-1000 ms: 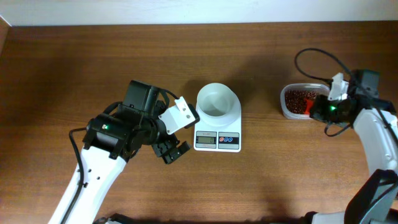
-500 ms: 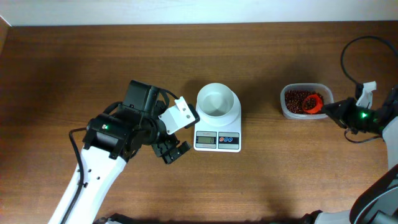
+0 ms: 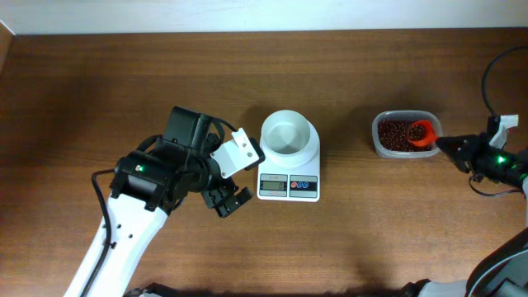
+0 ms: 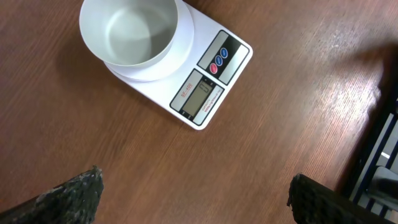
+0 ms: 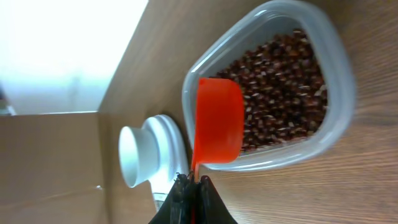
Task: Scoop and weigh 50g on scale
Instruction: 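Dip the red scoop into the beans and scoop with the right gripper, then lift the filled scoop and move it over the white bowl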
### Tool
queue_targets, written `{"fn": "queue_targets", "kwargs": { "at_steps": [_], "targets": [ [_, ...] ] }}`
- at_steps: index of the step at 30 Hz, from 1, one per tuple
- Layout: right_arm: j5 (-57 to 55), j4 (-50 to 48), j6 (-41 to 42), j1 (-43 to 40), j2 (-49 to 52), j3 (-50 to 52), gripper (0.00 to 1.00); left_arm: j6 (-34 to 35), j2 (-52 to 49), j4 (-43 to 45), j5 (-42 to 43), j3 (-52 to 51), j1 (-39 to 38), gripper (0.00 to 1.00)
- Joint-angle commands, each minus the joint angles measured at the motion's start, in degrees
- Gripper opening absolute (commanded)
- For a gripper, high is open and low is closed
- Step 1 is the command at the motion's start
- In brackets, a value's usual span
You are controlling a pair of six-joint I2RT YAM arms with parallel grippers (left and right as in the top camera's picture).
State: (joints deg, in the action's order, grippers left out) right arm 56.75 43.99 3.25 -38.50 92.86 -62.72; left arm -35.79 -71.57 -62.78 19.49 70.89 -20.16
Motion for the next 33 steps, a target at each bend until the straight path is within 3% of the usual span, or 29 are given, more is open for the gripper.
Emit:
{"fn": "queue_targets", "kwargs": {
  "at_steps": [1, 9, 21, 33],
  "targets": [
    [5.9, 0.2, 0.0, -0.2, 0.2, -0.5, 0.04, 0.2, 1.0, 0.1, 0.6, 0.5, 0.1, 0.99],
    [13.4, 1.3, 0.0, 1.4, 0.2, -0.5, 0.04, 0.2, 1.0, 0.1, 0.6, 0.5, 0.1, 0.99],
    [13.3, 0.5, 0.7, 20.9, 0.2, -0.5, 0.04, 0.2, 1.0, 0.1, 0.6, 0.5, 0.1, 0.99],
    [9.7, -17.5, 18.7, 35.5, 0.2, -0.5, 0.04, 0.2, 1.0, 0.1, 0.6, 0.5, 0.1, 0.99]
  ]
}}
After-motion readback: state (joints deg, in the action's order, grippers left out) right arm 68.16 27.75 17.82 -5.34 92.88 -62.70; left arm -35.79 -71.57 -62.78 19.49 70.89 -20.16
